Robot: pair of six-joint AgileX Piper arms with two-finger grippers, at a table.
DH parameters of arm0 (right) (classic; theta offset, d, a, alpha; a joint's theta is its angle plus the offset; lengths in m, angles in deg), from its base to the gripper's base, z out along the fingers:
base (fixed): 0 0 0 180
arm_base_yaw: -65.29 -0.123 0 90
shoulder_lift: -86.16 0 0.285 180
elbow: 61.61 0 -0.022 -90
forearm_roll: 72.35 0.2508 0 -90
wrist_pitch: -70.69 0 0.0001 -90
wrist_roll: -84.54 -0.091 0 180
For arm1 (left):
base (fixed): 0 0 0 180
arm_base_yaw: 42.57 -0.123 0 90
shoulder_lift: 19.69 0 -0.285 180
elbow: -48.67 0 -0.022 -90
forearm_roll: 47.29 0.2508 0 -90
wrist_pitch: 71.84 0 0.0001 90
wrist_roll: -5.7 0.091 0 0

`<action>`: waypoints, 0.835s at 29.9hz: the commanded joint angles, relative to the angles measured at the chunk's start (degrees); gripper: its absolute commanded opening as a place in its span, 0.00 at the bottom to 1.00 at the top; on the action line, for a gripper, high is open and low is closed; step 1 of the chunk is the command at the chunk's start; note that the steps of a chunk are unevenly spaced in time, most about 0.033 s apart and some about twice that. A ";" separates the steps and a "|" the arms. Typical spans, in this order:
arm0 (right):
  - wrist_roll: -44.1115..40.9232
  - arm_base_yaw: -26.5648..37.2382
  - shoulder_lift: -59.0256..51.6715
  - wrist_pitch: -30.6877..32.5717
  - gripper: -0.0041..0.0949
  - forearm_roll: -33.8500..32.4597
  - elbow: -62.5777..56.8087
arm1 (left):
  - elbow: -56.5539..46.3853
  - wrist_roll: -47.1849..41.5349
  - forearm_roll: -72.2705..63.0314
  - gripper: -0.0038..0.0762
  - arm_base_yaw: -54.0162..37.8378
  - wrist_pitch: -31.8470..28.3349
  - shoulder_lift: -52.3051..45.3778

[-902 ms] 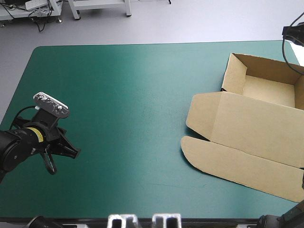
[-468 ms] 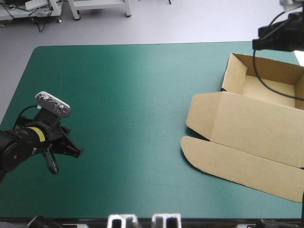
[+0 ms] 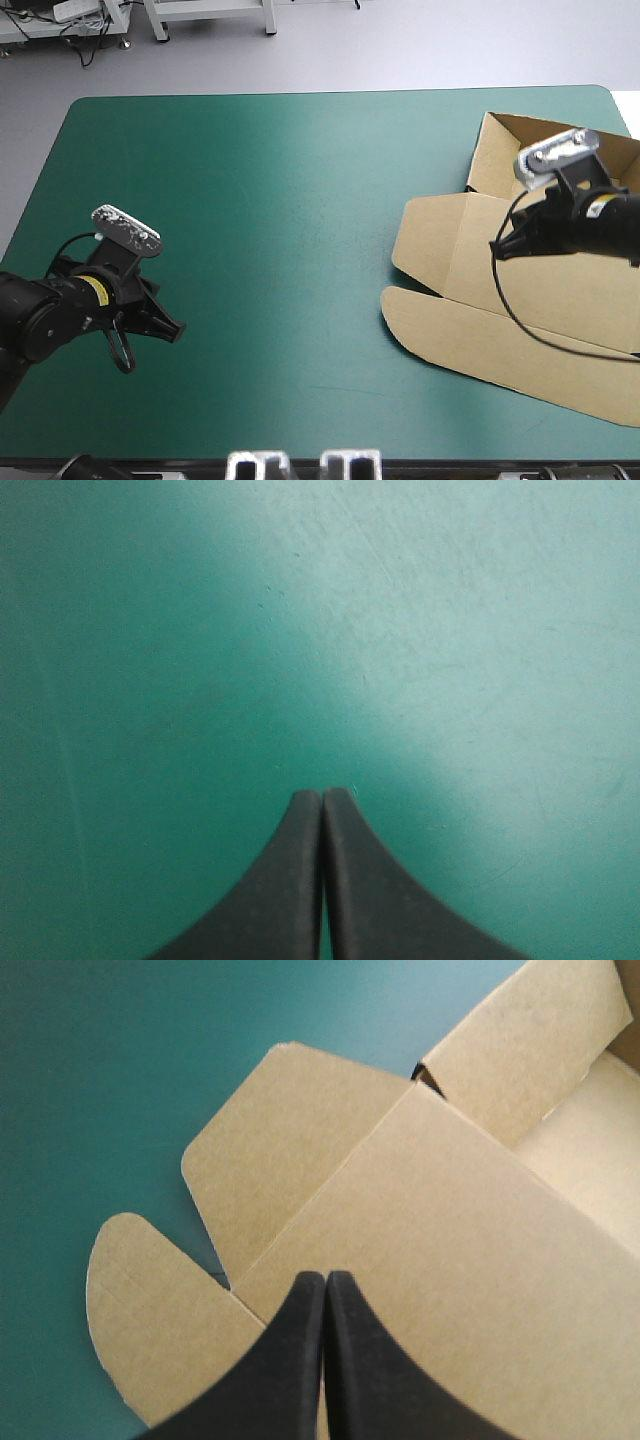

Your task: Fold the box

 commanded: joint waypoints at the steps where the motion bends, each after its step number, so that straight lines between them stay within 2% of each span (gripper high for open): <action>1: 1.52 -0.15 -7.07 -6.30 0.03 0.30 -7.68 | -1.72 -0.17 -1.30 0.04 0.25 -3.20 -0.61; 9: 4.29 -0.15 -17.99 -12.42 0.03 0.30 -21.65 | -7.19 4.16 -6.98 0.04 0.25 -9.07 -0.70; 18: 4.29 -0.15 -24.65 -12.83 0.03 0.30 -26.60 | -13.32 4.04 -6.98 0.04 0.25 -18.83 -6.53; 25: 4.29 -0.15 -24.87 -12.82 0.03 0.30 -26.60 | -13.56 3.91 -5.78 0.04 0.25 -18.20 -7.88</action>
